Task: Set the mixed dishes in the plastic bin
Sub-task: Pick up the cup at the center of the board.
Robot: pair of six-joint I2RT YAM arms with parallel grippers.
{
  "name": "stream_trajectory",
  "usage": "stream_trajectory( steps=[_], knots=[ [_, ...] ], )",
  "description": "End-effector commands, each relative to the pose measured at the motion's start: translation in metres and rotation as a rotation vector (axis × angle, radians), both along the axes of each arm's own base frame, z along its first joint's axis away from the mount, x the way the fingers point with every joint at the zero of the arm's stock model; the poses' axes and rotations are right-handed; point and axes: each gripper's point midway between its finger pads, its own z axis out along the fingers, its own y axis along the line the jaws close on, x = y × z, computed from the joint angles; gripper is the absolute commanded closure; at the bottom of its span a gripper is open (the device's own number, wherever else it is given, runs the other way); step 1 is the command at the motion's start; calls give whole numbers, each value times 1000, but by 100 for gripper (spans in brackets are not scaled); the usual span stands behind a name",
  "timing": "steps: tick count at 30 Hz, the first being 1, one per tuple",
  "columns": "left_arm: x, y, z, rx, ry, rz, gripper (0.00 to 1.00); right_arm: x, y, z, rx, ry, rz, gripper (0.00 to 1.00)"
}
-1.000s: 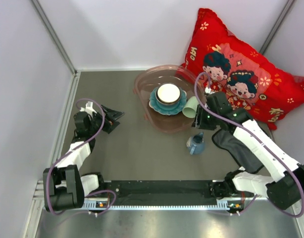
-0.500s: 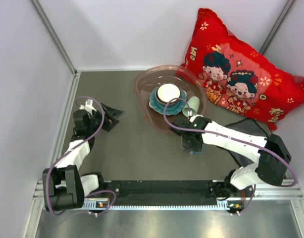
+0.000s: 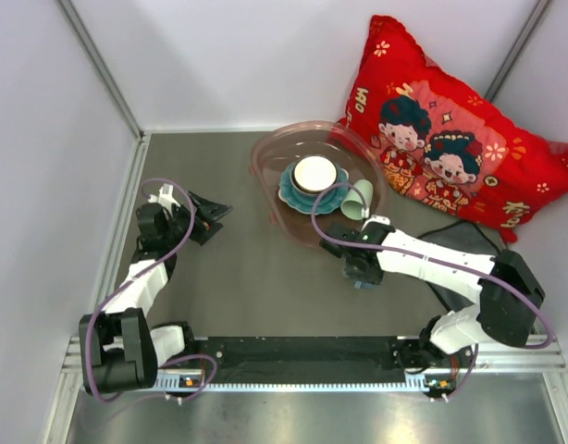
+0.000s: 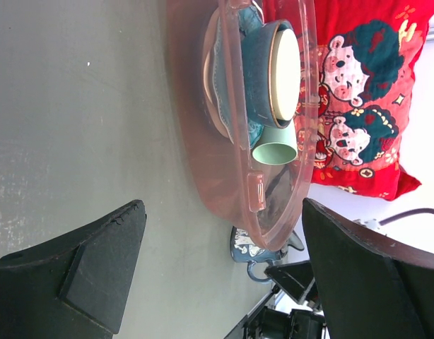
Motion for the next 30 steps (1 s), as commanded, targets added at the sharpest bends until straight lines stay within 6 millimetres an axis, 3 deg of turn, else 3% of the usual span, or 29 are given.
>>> stream_trajectory(
  steps=[1, 12, 18, 26, 30],
  knots=[
    [6, 0, 19, 19, -61, -21, 4, 9, -4, -7, 39, -44, -26, 52],
    [6, 1, 22, 20, -63, -15, 5, 21, -11, -17, 53, -55, -25, 56],
    [3, 0, 22, 27, -62, -18, 4, 20, -13, -25, 50, -41, -7, 72],
    [1, 0, 23, 28, -63, -17, 4, 16, -18, -23, 53, -44, -4, 100],
    [3, 1, 22, 34, -63, -16, 5, 10, -26, -9, 77, -68, -7, 100]
  ],
)
